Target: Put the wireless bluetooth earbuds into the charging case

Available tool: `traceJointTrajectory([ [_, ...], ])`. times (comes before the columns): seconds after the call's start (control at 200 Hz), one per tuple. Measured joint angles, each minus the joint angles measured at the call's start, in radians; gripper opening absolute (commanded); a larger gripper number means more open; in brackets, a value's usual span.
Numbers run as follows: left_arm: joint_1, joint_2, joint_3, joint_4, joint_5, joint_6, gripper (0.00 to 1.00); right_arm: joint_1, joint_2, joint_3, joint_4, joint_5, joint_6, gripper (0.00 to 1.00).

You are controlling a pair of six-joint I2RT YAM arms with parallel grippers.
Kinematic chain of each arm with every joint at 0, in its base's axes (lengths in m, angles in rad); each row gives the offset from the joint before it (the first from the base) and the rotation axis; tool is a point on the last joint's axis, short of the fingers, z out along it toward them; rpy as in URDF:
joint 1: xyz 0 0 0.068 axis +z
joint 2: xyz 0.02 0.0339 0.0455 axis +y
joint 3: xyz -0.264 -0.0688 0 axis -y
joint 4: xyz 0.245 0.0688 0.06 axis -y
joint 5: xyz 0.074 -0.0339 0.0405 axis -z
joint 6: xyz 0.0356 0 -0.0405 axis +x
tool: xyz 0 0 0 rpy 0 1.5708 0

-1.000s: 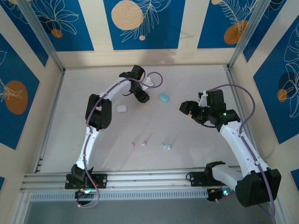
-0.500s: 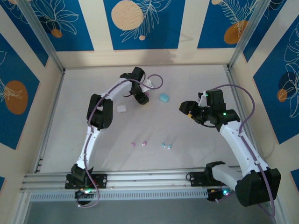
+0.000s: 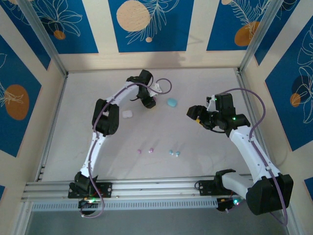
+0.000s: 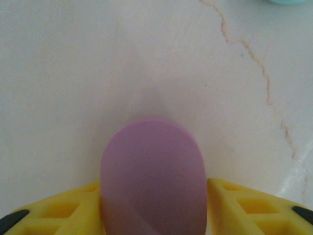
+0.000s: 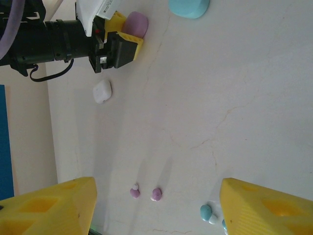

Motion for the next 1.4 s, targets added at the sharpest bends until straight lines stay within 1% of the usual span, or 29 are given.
traceJointTrajectory([
  [0.065, 0.0, 0.0, 0.0, -0.004, 0.001, 0.005, 0.37, 0.002, 0.0, -0.001, 0.002, 0.0, 0.0, 0.68],
  [0.16, 0.0, -0.001, 0.001, -0.008, 0.011, 0.008, 0.32, 0.002, 0.0, -0.005, 0.004, 0.0, 0.0, 0.68],
  [0.265, -0.001, -0.013, -0.011, -0.029, 0.045, 0.005, 0.29, 0.002, 0.0, -0.012, 0.008, 0.0, 0.0, 0.68],
  [0.335, -0.002, -0.058, -0.077, -0.025, 0.078, 0.004, 0.28, 0.002, 0.006, -0.019, 0.015, 0.0, 0.003, 0.68],
  [0.465, -0.01, -0.233, -0.301, 0.03, 0.15, -0.013, 0.25, -0.004, 0.027, -0.041, 0.041, -0.011, 0.006, 0.67],
  [0.625, -0.02, -0.53, -0.607, 0.195, 0.273, -0.043, 0.23, -0.022, 0.051, -0.061, 0.078, -0.058, 0.01, 0.61],
  [0.77, -0.034, -0.774, -0.845, 0.389, 0.394, -0.075, 0.22, -0.024, 0.076, -0.062, 0.145, -0.163, 0.005, 0.57],
  [0.885, -0.056, -0.91, -0.984, 0.507, 0.436, -0.101, 0.21, -0.003, 0.12, -0.033, 0.172, -0.254, 0.006, 0.54],
  [1.01, -0.097, -0.99, -1.032, 0.551, 0.439, -0.119, 0.21, 0.058, 0.185, 0.065, 0.166, -0.314, 0.007, 0.55],
  [1.12, -0.138, -1.035, -1.034, 0.553, 0.425, -0.117, 0.21, 0.136, 0.202, 0.151, 0.165, -0.325, 0.006, 0.56],
  [1.22, -0.158, -1.07, -1.04, 0.553, 0.417, -0.116, 0.21, 0.195, 0.225, 0.234, 0.154, -0.333, 0.006, 0.56],
  [1.301, -0.163, -1.088, -1.047, 0.556, 0.403, -0.116, 0.21, 0.223, 0.255, 0.283, 0.142, -0.333, 0.002, 0.56],
  [1.401, -0.163, -1.096, -1.059, 0.557, 0.385, -0.116, 0.21, 0.24, 0.288, 0.303, 0.12, -0.331, -0.006, 0.54],
])
